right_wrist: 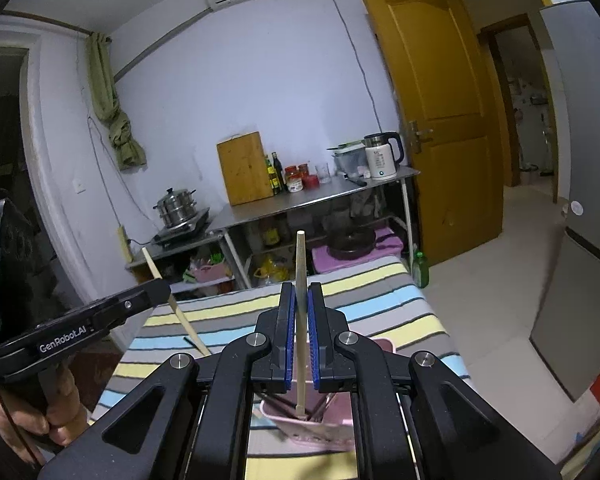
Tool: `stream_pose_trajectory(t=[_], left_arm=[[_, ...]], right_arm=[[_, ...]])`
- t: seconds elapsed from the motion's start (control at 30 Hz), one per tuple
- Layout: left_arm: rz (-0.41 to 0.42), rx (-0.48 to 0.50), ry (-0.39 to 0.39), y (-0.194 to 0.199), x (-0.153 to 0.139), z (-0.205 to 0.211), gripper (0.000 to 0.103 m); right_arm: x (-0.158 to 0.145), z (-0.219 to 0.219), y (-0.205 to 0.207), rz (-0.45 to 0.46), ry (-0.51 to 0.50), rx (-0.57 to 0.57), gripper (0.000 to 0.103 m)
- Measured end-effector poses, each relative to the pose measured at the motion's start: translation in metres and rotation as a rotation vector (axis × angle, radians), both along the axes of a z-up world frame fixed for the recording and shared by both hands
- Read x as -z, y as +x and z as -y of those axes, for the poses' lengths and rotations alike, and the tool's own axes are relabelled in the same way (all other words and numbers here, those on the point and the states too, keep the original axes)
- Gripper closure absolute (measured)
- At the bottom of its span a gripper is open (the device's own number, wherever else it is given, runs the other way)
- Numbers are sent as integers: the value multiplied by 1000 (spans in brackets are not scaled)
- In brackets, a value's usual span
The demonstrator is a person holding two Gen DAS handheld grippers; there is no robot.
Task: Organize utensils
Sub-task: 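Lift both held wooden chopsticks and carry them over the pink holder, then lower the chopsticks into the pink holder and open both grippers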
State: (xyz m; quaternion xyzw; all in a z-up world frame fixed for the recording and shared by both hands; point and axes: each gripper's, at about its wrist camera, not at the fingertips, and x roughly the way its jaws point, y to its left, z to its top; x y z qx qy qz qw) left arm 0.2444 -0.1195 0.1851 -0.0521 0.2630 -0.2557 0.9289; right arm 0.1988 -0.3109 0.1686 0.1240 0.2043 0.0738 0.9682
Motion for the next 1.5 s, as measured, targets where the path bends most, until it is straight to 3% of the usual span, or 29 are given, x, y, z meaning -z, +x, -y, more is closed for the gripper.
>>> stream_pose_trajectory(t=[0.37,1.1,1.3,1.5], left_arm=[[-27,11,0,23,40,9,99],[-115,33,103,7,104,11,99],[-141,26,104,3,107,7,98],[-122,19,82,-9,100,-7,90]], right_arm=[[37,0,22,-56,-2,3,97],[94,-14,15,-179,-51,-30,97],[96,-14,15,-214,-52,-40,96],[87,-12,2,-199,-60,-22,89]])
